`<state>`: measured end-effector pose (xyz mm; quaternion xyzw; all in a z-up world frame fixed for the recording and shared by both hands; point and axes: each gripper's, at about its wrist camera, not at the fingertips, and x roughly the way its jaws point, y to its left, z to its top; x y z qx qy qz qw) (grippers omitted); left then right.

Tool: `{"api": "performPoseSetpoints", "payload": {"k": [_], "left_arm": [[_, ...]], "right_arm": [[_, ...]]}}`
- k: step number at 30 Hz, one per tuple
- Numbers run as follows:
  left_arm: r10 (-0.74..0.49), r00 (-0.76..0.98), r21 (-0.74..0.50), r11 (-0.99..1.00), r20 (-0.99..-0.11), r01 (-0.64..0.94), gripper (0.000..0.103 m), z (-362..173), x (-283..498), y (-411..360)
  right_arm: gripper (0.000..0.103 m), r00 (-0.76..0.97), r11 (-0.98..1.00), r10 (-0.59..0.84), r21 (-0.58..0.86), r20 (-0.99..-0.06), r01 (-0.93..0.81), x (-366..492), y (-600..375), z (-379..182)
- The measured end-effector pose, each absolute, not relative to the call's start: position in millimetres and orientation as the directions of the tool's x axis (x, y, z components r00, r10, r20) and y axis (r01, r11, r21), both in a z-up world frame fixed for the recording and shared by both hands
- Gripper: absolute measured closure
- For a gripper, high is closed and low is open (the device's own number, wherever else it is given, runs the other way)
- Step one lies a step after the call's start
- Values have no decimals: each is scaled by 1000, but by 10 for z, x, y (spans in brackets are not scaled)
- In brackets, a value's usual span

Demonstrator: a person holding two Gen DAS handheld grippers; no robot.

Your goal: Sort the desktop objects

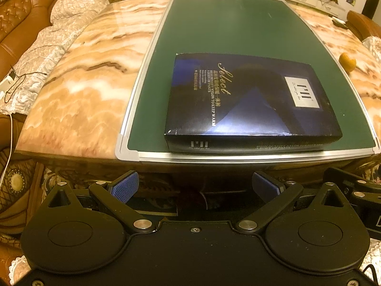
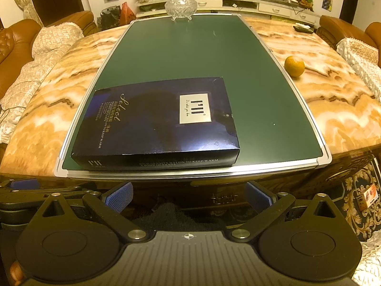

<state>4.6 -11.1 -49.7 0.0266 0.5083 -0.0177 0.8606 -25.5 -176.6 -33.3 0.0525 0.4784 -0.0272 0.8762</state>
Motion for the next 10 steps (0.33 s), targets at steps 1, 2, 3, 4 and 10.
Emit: {"api": "performPoseSetpoints", "payload": {"k": [1, 2, 3, 4, 10], "left_arm": [[-2, 484, 29, 998, -875, 58, 0, -497, 47, -114], [-2, 485, 30, 998, -875, 57, 0, -497, 49, -117], [-2, 484, 29, 998, -875, 57, 0, -498, 50, -117], [-3, 484, 28, 998, -875, 56, 0, -499, 51, -119], [-7, 481, 23, 998, -877, 57, 0, -498, 53, -119]], "right_arm": [[0, 541, 993, 4, 67, -841, 98, -251, -1770, -335], [0, 540, 993, 5, 69, -841, 98, -248, -1775, -338], [0, 540, 993, 6, 70, -842, 98, -245, -1779, -340], [0, 540, 993, 7, 71, -842, 98, -242, -1783, -342], [0, 539, 992, 12, 76, -842, 98, -237, -1799, -346]]}}
